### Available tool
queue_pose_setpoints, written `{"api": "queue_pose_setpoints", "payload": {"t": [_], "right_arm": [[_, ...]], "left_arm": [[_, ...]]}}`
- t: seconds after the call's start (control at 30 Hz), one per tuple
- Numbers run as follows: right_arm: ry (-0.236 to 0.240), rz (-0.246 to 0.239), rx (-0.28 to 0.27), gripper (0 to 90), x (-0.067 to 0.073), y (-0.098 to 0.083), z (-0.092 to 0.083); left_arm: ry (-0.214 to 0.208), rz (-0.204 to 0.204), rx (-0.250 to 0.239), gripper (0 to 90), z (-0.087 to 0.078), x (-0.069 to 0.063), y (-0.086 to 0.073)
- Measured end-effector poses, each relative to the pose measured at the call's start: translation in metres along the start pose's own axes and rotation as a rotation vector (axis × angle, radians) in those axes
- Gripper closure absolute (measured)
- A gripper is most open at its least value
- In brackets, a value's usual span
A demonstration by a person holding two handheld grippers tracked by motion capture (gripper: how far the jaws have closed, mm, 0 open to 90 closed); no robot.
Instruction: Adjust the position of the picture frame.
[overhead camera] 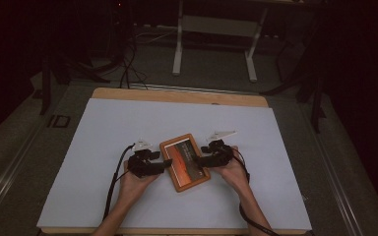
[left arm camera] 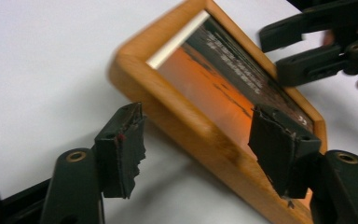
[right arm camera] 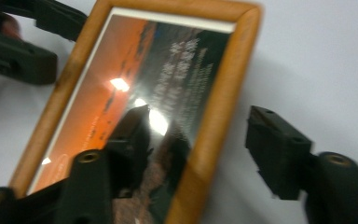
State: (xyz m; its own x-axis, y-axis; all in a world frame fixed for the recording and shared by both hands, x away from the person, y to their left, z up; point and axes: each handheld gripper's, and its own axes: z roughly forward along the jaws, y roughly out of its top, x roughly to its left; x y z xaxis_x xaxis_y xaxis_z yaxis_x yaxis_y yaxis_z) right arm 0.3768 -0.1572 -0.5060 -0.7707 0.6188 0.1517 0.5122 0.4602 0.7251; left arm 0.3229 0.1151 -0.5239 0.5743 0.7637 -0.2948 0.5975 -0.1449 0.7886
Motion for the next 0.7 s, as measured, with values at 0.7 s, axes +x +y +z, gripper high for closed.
{"api": "queue_pose_setpoints", "payload": {"t": [0.7], "right_arm": [[0.254,0.153,0.081,24.6,-0.016,-0.008,0.028]], "left_arm": [[-0.089,-0.062,0.066,29.0,0.024,-0.004,-0.009]]}}
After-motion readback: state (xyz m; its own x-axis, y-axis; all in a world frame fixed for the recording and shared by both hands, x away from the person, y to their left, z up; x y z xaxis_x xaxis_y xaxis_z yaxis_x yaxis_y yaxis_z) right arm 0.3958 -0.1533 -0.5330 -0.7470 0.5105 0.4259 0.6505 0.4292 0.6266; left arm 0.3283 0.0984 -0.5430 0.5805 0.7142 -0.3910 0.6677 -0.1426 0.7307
